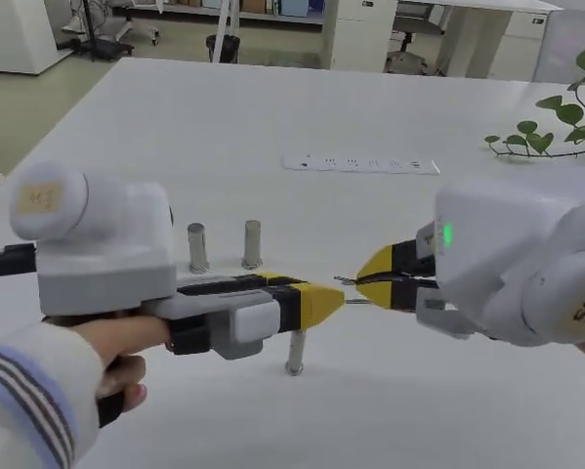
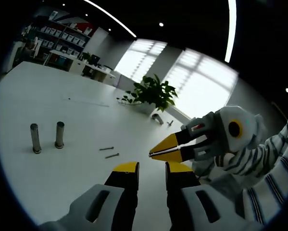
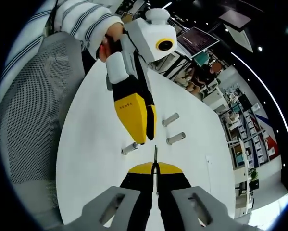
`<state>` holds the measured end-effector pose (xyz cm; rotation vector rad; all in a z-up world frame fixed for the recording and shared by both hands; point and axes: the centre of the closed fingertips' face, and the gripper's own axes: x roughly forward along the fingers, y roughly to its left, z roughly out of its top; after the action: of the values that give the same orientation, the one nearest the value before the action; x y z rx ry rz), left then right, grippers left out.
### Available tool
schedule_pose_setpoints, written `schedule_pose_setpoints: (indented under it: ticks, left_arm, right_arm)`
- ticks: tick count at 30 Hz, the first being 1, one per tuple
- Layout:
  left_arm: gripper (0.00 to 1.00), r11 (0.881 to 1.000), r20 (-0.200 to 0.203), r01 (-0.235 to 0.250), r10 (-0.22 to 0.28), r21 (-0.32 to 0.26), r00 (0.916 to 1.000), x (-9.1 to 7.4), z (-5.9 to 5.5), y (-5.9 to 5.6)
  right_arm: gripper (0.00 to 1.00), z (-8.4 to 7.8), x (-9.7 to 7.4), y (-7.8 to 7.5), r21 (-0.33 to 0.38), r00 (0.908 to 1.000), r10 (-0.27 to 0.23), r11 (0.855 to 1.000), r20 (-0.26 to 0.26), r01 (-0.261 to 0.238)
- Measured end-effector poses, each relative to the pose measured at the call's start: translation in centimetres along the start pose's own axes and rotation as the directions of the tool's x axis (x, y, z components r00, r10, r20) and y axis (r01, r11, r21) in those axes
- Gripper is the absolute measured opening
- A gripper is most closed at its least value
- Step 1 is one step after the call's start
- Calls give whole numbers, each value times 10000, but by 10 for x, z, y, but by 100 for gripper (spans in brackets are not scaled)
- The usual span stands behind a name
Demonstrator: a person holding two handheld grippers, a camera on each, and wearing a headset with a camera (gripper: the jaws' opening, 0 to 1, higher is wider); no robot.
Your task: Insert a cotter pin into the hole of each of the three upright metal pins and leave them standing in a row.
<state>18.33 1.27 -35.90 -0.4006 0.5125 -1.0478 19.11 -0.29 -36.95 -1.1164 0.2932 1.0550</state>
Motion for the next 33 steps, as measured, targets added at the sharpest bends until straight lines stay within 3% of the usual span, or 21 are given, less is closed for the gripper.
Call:
schedule_pose_setpoints:
  ticks: [12,33]
  left_arm:
    - [9,9999,-247,74,-78,-130,9997,7,-7,1]
    - [0,9981,-344,132,-152,-594,9993,8,-12,3]
  right_arm:
    - [0,9,4,12,59,9993,273,9996,244,-274]
    - [0,12,6,16,164,9987,377,9991,345,-383]
